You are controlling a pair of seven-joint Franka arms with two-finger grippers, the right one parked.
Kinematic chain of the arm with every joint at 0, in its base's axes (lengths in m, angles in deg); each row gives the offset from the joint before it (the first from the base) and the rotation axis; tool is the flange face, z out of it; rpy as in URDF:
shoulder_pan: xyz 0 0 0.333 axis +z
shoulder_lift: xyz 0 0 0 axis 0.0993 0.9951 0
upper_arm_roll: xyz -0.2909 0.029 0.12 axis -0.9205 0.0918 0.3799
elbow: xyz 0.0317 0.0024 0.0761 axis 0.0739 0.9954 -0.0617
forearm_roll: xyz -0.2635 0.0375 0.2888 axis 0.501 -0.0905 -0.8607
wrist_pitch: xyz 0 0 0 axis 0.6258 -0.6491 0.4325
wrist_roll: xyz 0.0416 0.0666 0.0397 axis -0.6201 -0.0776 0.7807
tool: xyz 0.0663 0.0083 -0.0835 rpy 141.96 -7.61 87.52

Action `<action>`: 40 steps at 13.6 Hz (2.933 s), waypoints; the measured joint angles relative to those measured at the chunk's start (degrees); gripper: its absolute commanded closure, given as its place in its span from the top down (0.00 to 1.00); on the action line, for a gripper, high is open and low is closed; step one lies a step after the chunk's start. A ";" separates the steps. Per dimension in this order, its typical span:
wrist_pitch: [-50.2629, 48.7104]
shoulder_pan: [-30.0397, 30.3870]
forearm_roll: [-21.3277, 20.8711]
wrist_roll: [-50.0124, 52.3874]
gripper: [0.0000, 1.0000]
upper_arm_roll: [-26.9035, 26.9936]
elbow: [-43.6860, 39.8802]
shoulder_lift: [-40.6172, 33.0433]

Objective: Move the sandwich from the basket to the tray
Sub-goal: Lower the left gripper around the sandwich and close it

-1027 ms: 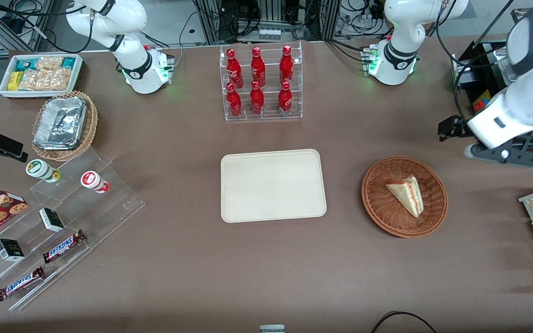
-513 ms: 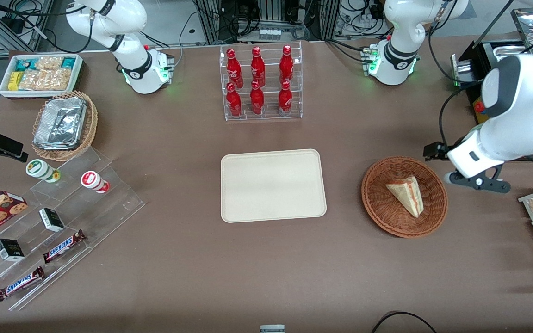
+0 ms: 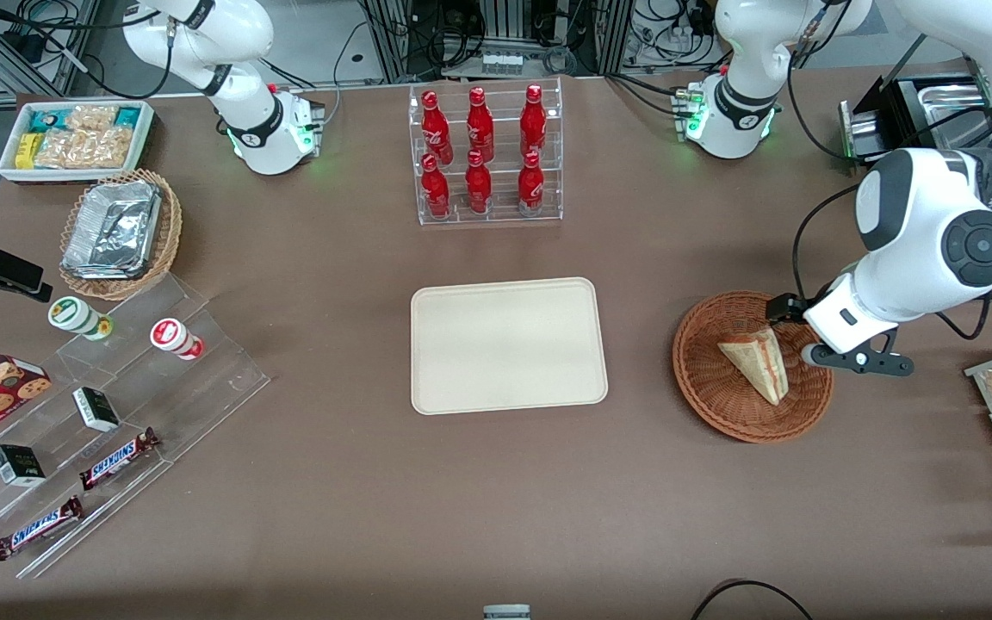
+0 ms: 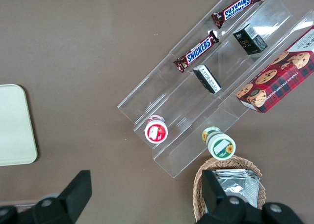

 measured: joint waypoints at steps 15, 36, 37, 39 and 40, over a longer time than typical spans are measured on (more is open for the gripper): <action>22.92 -1.10 -0.09 39.14 1.00 0.27 14.95 0.26; 24.83 -0.72 -1.37 41.23 0.00 0.76 14.90 7.23; 23.38 -0.72 -1.38 40.37 0.00 0.77 14.47 6.67; 18.90 -0.84 -1.51 38.16 0.00 0.73 12.40 5.28; 16.60 -0.95 -1.71 37.39 0.00 0.63 11.00 4.73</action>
